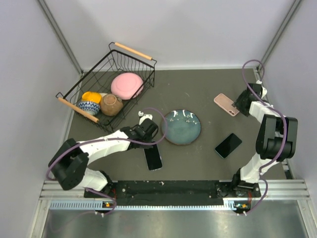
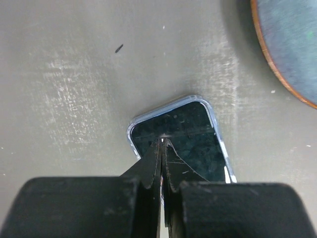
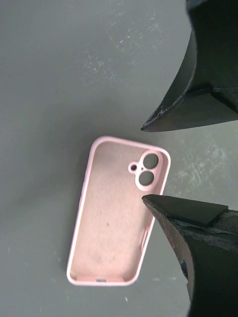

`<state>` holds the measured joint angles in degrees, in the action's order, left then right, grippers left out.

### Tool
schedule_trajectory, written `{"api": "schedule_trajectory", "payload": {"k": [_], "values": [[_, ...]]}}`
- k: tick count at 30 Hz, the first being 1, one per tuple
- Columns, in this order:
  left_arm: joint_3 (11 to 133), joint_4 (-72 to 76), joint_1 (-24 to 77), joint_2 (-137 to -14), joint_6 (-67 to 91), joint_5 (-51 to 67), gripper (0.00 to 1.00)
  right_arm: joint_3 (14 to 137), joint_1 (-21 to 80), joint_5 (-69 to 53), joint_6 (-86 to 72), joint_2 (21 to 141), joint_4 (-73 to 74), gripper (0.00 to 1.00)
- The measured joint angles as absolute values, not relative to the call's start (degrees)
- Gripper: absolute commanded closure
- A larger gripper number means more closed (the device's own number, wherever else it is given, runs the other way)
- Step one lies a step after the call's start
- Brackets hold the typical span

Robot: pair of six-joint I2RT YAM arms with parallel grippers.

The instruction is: Put the phone into the phone case

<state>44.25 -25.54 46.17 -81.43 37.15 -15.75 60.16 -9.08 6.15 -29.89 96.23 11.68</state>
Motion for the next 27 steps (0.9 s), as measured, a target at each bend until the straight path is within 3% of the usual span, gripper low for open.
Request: {"api": "schedule_trajectory", "payload": {"k": [4, 6, 8, 12, 16, 20, 27], "values": [[44.3, -26.2, 46.2, -75.2, 36.3, -15.9, 0.91, 60.5, -10.3, 6.7, -30.7, 99.1, 12.5, 0.47], [44.4, -26.3, 46.2, -70.6, 35.6, -16.2, 0.78, 61.6, -10.4, 6.8, -30.8, 100.7, 13.1, 0.48], [44.4, -26.3, 46.2, -66.5, 34.6, -16.7, 0.53, 62.8, -10.4, 6.8, -31.0, 102.3, 13.4, 0.49], [44.4, -26.6, 46.2, -58.2, 32.8, -17.6, 0.37, 64.9, -10.5, 7.0, -31.1, 105.4, 13.6, 0.61], [44.4, -27.6, 46.1, -51.7, 31.7, -17.8, 0.3, 66.3, -10.7, 7.0, -31.1, 106.7, 13.9, 0.74], [44.5, -29.2, 46.0, -46.9, 30.6, -17.7, 0.3, 68.1, -10.9, 6.7, -30.8, 108.0, 14.9, 1.0], [44.4, -32.5, 46.0, -42.8, 28.8, -17.6, 0.3, 68.6, -11.0, 6.3, -27.6, 107.1, 16.5, 1.0]]}}
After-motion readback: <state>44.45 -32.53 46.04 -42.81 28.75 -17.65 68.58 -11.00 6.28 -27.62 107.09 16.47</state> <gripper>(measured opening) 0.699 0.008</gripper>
